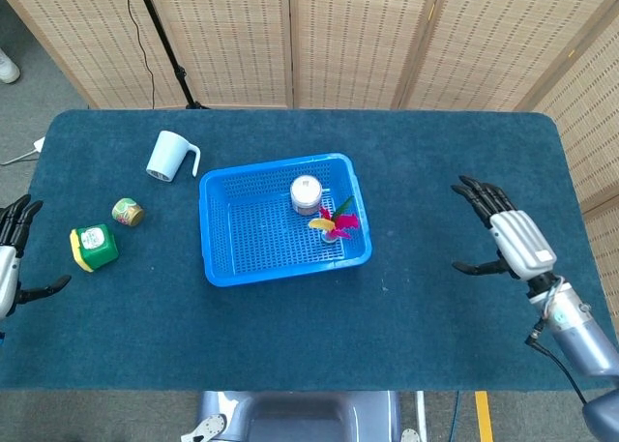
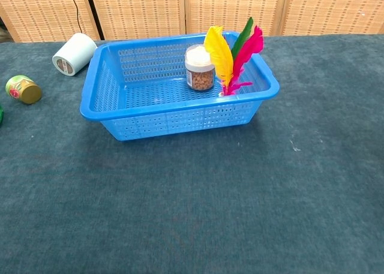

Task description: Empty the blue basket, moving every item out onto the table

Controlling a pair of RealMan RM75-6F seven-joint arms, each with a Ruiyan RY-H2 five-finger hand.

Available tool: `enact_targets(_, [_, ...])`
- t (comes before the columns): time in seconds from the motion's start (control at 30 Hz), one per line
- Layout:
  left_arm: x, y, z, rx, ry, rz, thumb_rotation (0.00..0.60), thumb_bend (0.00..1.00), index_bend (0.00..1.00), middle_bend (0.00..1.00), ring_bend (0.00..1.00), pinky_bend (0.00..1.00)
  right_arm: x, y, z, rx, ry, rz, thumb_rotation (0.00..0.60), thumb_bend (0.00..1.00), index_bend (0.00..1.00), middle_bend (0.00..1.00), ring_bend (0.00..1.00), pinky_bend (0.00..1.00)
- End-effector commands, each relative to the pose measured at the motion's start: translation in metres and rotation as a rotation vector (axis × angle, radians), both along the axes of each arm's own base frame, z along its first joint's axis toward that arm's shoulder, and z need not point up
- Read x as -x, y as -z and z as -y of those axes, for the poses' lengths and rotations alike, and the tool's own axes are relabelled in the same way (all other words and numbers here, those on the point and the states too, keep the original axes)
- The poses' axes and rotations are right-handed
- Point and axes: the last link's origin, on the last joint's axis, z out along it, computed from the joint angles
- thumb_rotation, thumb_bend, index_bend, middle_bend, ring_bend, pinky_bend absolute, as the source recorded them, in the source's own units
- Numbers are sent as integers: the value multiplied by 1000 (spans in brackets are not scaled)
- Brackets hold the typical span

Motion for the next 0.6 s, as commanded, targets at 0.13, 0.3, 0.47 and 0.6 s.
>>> enact_targets(0.13, [0,-3,5,25,24,-2,600,29,0,0,0,0,-59,23,46,-69,-58,18,600,0,0,0,0,0])
enact_targets(0.3, [0,-10,8,1,37,-2,600,28,0,0,0,0,-82,45,74,-120,-50,8,600,0,0,0,0,0])
enact_targets(0.47, [0,-14,9,-10,42,6,600,29,0,0,0,0,-106,77,96,-215,-14,36,600,0,0,0,0,0])
enact_targets(0.6, [0,-15,10,-10,43,8,600,29,0,0,0,0,-116,103,108,-293,13,13,600,0,0,0,0,0])
